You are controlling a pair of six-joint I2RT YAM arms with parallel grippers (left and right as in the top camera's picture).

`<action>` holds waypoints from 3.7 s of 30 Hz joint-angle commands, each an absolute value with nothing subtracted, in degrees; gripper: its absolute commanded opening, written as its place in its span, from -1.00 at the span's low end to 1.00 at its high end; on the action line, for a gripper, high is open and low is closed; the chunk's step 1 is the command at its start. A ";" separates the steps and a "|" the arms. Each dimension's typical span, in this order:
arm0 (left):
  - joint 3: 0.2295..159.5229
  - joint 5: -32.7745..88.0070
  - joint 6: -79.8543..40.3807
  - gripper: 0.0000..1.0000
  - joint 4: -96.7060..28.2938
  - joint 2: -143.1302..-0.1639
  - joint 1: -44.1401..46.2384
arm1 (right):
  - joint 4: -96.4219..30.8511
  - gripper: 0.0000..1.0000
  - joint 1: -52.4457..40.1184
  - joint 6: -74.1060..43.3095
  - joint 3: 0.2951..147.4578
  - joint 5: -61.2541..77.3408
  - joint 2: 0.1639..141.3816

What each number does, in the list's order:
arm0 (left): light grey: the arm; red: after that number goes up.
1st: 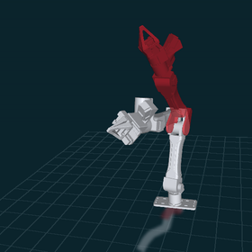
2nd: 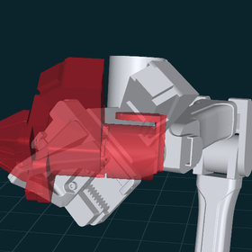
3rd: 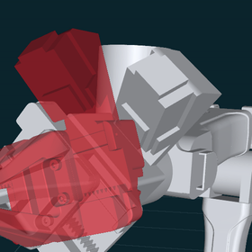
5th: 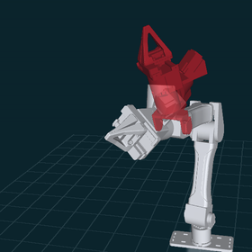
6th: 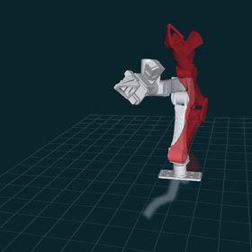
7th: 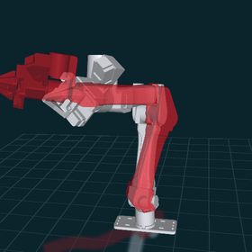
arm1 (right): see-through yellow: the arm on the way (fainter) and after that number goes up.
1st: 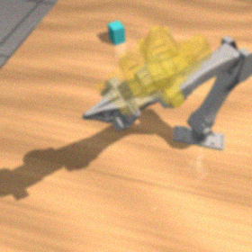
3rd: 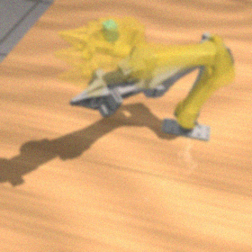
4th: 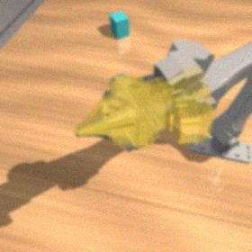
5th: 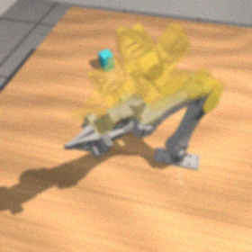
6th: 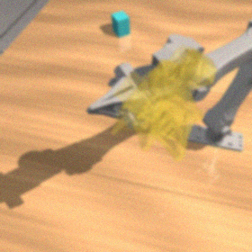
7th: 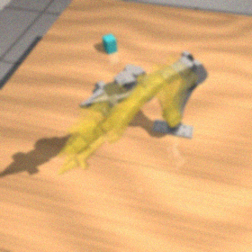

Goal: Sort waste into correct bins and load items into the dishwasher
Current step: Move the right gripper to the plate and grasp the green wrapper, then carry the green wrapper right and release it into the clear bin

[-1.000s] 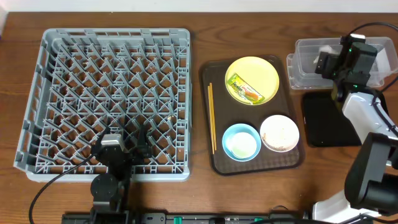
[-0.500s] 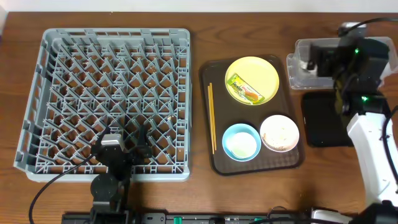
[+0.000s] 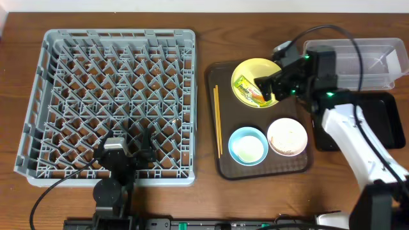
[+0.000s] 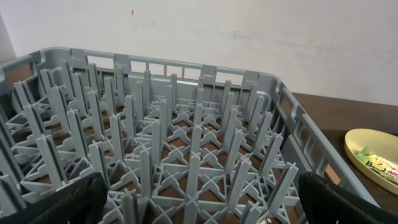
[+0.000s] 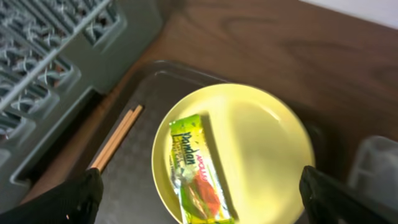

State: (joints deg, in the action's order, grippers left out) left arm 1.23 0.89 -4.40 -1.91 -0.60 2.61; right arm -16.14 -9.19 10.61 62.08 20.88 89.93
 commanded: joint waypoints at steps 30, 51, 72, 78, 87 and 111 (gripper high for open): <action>0.25 -1.04 -3.64 0.96 -4.21 -0.60 2.31 | -8.14 0.22 -14.41 12.51 62.15 9.76 114.50; 0.25 -1.04 -3.64 0.96 -4.21 -0.60 2.31 | -9.17 -0.98 -15.62 9.45 62.24 9.69 103.70; 0.25 -1.04 -3.64 0.96 -4.21 -0.60 2.31 | -10.33 -0.98 -18.55 9.47 62.19 17.39 98.02; 0.25 -1.04 -3.64 0.96 -4.21 -0.60 2.31 | -7.46 -0.98 -19.97 8.67 62.19 17.37 105.32; 0.25 -1.04 -3.64 0.96 -4.21 -0.60 2.31 | -5.98 -0.78 -20.64 8.62 62.19 16.95 108.47; 0.25 -1.04 -3.64 0.97 -4.21 -0.60 2.31 | -5.28 -0.98 -18.55 7.55 64.07 11.20 100.60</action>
